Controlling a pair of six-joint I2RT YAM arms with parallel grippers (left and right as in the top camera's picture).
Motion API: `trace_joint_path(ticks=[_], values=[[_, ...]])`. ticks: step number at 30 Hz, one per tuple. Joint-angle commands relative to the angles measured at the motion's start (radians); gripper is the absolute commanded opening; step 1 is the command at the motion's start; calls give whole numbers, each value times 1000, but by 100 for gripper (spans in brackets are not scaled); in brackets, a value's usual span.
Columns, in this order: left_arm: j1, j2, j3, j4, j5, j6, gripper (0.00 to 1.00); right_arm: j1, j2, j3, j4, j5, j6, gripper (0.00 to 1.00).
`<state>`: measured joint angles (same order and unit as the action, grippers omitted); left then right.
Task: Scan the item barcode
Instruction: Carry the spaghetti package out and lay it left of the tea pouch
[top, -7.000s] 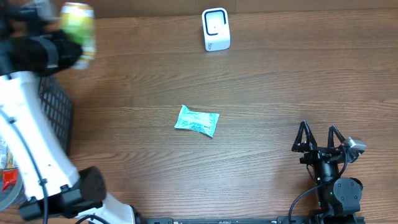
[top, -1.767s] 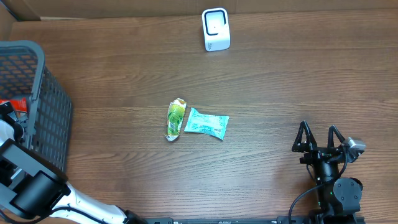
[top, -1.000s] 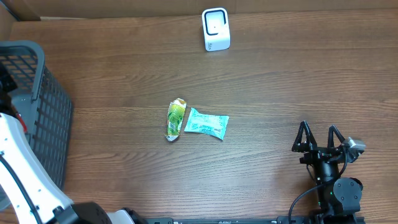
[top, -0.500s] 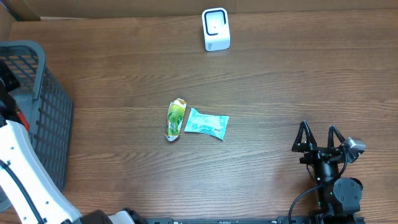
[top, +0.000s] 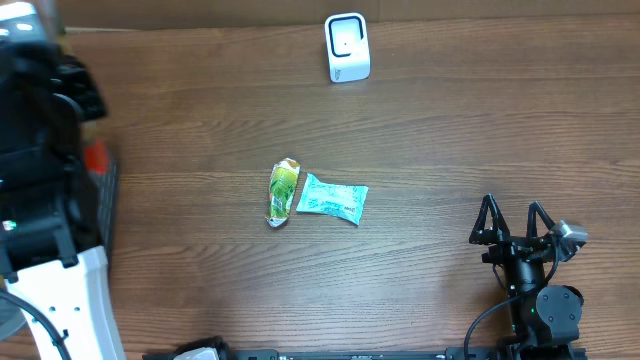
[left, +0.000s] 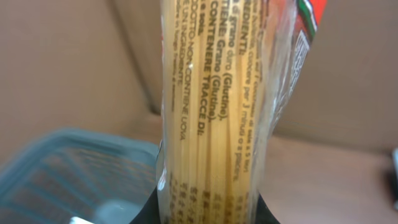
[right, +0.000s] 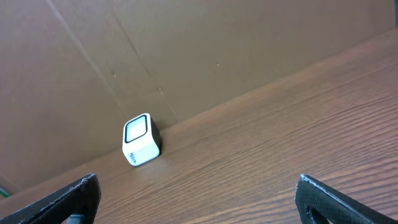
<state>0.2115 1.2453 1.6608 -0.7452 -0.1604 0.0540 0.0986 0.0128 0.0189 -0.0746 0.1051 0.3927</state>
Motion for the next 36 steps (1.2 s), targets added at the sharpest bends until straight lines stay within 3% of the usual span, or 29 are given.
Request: trace_joint_path(ticks=[1, 4, 8, 15, 25, 26, 27, 31, 34, 36], values=[[-125, -7, 36, -84, -3, -160, 4, -2, -9, -11, 5, 6, 2, 100], [-249, 57, 25, -278, 5, -323, 4, -2, -9, -11, 5, 6, 2, 100], [-339, 165, -48, -385, 4, -389, 4, -2, -9, -11, 5, 6, 2, 100], [-383, 377, -227, -364, 1, -536, 4, -2, -9, -11, 5, 6, 2, 100], [-397, 613, -303, -314, 47, -525, 4, -2, -9, -11, 5, 6, 2, 100], [-402, 626, -303, -312, 56, -521, 8, -2, -9, -11, 5, 6, 2, 100], [-409, 638, -303, -310, 57, -521, 25, -2, -9, -11, 5, 6, 2, 100], [-415, 637, -291, -314, 53, -521, 52, -2, -9, -11, 5, 6, 2, 100], [-415, 637, -247, -356, 53, -510, 61, -2, -9, -11, 5, 6, 2, 100], [-415, 637, -180, -413, 53, -506, 62, -2, -9, -11, 5, 6, 2, 100]])
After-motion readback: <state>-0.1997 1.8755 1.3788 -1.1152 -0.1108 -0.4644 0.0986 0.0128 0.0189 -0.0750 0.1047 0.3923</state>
